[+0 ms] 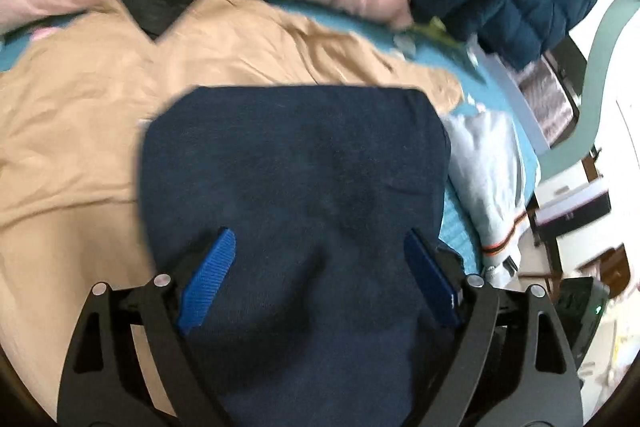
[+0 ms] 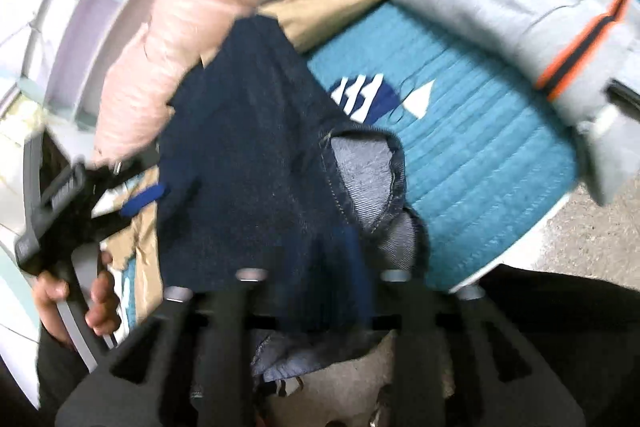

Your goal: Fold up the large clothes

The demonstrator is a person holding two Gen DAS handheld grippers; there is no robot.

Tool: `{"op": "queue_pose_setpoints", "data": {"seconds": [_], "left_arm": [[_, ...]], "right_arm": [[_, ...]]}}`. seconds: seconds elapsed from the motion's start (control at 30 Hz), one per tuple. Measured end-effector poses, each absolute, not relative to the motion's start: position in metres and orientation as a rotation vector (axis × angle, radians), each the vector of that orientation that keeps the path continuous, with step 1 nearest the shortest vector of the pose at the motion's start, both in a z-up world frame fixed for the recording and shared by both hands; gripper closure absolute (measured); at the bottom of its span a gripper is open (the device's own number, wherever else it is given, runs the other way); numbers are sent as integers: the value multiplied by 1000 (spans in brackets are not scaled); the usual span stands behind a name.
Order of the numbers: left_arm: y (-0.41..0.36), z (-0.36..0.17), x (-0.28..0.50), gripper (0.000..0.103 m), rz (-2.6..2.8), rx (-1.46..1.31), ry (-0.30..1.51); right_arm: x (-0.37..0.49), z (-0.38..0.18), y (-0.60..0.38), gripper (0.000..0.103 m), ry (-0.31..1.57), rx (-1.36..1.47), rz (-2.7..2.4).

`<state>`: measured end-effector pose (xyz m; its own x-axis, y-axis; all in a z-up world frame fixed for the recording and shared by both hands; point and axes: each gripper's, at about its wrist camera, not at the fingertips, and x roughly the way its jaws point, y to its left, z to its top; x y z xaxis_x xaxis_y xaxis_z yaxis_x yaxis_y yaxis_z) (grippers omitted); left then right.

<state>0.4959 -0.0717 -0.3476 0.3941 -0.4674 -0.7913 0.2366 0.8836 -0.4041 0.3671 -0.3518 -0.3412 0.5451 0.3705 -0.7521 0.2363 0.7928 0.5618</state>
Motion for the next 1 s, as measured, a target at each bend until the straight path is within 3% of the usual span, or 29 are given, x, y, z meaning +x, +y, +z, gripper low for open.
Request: {"op": "queue_pose_setpoints", "data": {"seconds": [0.03,0.07,0.33,0.7,0.83,0.93,1.0], "left_arm": [[-67,-344,488,17,-438,-236,1067],[-61,-342,478,17,-398,-226,1051],[-46,-369,441,17,-293,-185,1141],[-47,-403,434,17,-298,-244,1261],[-47,-405,436,16,-302,-247,1270],[-48,-406,438,16,-306,-253,1276],[-50,-406,439,16,-314,-251,1276]], "right_arm": [[364,-339,-355,48,1002,670,58],[361,-338,-357,47,996,655,33],[367,-383,-366,41,1165,780,20],[377,-399,-380,29,1190,928,55],[379,-386,-369,39,1165,878,92],[381,-389,-366,65,1155,916,125],[383,-389,-363,66,1151,906,126]]}}
